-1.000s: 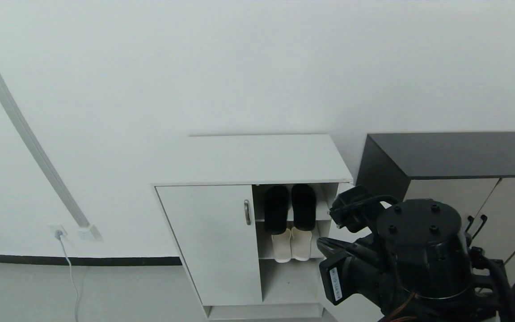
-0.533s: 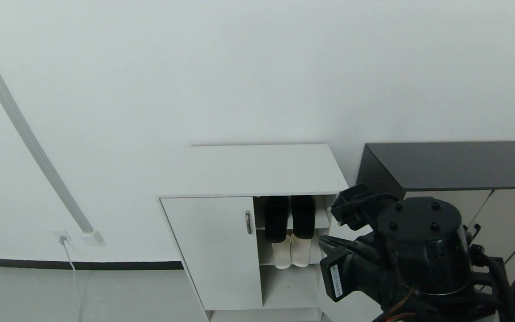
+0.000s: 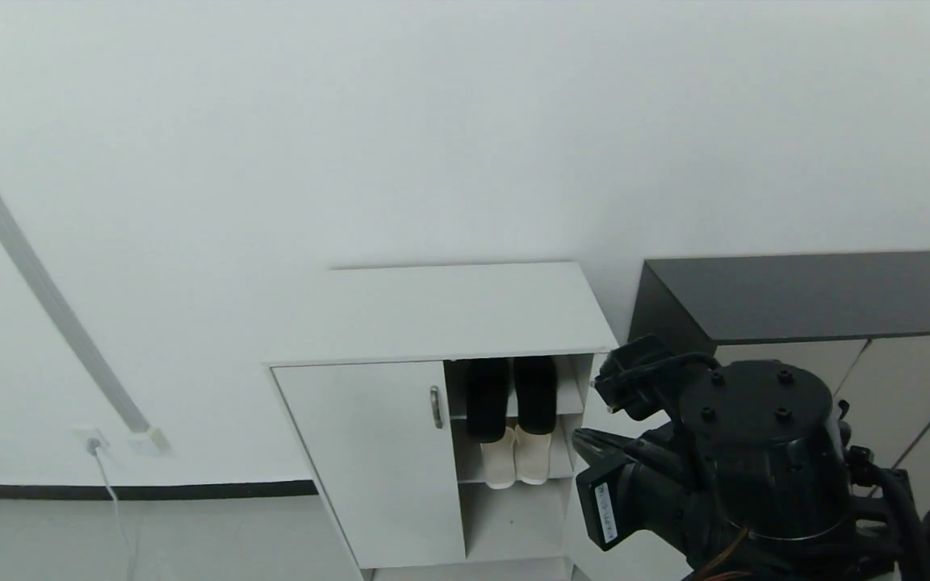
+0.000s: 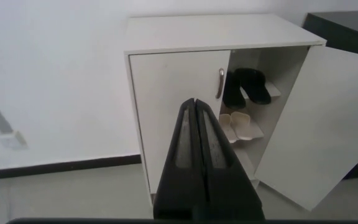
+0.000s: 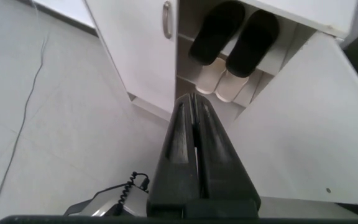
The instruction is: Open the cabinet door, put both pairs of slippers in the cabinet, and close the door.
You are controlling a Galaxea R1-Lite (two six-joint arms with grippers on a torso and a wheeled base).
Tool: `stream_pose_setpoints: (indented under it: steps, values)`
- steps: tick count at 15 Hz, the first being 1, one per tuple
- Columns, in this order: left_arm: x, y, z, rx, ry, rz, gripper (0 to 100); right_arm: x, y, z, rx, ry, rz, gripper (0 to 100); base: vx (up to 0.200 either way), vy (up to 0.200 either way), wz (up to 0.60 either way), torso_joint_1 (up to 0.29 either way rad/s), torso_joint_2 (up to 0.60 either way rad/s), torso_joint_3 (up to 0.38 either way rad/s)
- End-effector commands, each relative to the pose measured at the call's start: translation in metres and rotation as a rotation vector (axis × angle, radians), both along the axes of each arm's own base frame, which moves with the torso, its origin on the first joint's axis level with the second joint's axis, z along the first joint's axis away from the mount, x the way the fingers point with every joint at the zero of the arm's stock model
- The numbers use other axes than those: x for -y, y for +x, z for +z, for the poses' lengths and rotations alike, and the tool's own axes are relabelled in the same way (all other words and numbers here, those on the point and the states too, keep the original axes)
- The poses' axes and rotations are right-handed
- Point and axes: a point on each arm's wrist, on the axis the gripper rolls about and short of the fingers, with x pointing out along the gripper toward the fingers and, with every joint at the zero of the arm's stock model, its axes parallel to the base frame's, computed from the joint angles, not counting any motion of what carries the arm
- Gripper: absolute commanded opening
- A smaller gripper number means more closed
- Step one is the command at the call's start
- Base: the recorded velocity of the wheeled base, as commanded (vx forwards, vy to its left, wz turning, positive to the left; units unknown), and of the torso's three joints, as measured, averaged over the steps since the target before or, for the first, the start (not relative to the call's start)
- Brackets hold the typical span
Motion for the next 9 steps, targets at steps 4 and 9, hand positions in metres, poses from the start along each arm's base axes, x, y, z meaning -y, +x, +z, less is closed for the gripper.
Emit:
stream_pose_setpoints:
  steps: [4, 9]
  values:
    - [0.0000, 0.0001, 0.0000, -0.001, -0.001, 0.000, 0, 0.0001, 0.0005, 0.0008, 0.002, 0.003, -0.002, 0, 0.000, 0.000, -0.30, 0.004, 0.00, -0.001]
    - [0.0000, 0.0001, 0.0000, -0.001, -0.001, 0.000, 0, 0.0010, 0.0025, 0.0018, 0.009, 0.012, -0.011, 0, 0.000, 0.000, 0.00, 0.000, 0.00, 0.000]
